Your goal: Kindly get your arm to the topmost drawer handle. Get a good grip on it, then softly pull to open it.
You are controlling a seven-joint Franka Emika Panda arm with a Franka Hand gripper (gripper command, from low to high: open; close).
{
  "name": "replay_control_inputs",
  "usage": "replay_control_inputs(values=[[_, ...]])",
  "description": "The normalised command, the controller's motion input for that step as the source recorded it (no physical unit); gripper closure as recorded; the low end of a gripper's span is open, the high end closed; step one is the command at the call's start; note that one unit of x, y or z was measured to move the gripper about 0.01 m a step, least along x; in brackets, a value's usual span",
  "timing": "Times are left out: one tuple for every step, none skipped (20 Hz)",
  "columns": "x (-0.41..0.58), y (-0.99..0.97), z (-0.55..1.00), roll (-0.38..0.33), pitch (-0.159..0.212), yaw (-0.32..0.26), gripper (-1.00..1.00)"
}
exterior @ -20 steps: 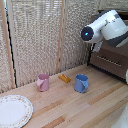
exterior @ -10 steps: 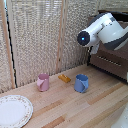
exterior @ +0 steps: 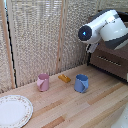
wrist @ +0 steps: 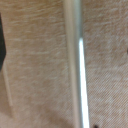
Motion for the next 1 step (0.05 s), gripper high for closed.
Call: replay_control_inputs(values=[[-0.037, 0.43, 0.00, 0.349, -0.114, -0.076, -1.00]])
